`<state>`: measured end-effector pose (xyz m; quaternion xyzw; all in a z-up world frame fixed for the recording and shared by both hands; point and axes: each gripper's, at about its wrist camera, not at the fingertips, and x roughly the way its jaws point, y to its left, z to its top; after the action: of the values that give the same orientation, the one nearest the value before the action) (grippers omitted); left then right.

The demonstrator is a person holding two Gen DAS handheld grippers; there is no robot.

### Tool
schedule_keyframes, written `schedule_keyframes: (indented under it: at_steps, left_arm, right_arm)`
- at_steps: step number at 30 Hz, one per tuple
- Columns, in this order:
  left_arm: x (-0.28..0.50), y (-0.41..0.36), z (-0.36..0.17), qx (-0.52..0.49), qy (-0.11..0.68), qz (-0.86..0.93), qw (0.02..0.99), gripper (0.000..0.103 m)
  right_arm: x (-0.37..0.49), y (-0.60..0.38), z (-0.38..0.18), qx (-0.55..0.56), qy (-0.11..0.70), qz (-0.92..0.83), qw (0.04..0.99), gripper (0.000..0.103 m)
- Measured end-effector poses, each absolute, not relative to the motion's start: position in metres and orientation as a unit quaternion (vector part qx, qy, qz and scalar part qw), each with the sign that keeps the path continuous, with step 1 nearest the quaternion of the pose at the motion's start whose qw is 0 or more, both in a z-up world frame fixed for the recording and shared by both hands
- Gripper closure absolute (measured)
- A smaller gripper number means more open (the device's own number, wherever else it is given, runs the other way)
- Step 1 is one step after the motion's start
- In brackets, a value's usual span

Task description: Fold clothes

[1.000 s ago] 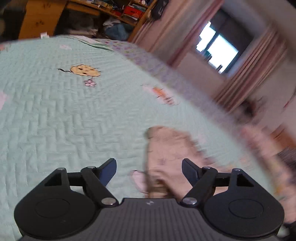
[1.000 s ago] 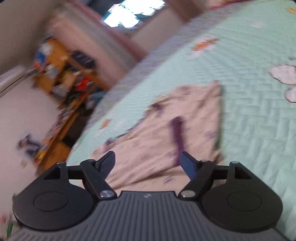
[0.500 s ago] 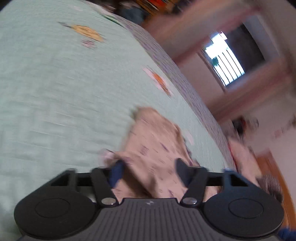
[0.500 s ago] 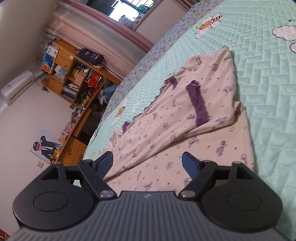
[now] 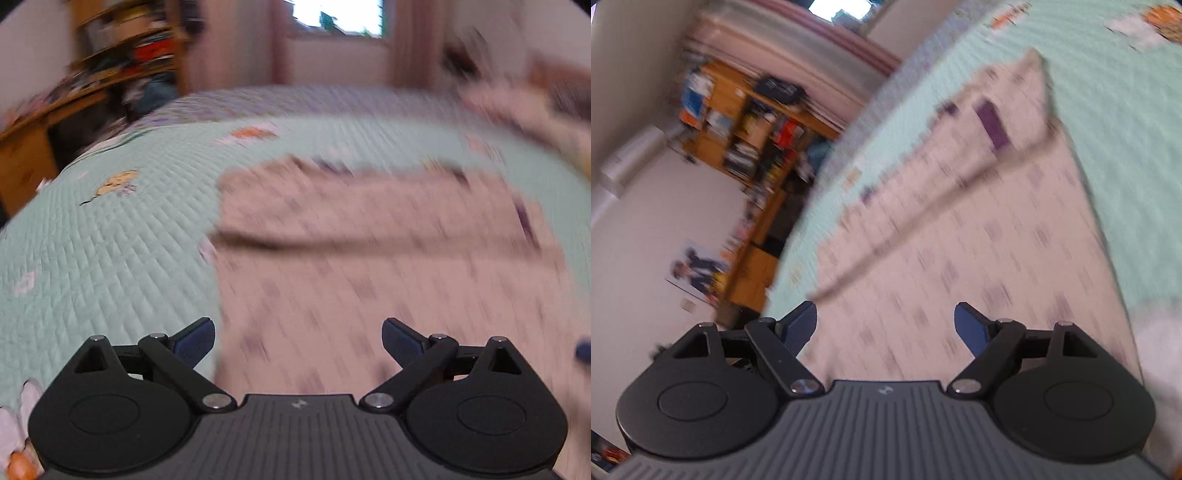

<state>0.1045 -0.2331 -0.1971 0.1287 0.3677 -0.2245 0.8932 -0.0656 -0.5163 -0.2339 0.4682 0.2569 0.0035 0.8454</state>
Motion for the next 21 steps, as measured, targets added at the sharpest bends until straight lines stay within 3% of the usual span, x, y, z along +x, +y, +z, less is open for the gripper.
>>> schedule_keyframes:
  at_steps: [4,12,21]
  left_arm:
    - [0.042,-0.199,-0.221,0.119,0.418,-0.249,0.865,0.004]
    - [-0.045,-0.134,-0.212,0.130,0.428,-0.240,0.861,0.001]
    - [-0.075,-0.153,-0.191,0.180,0.412,-0.254,0.857,0.001]
  right_arm:
    - [-0.121,-0.498,-0.238,0.452,0.277,-0.021,0.848,0.022]
    - [-0.217,-0.469,-0.226,0.432,0.338,-0.054,0.834,0.022]
    - [-0.218,-0.412,-0.188,0.323,0.349,-0.063,0.878,0.020]
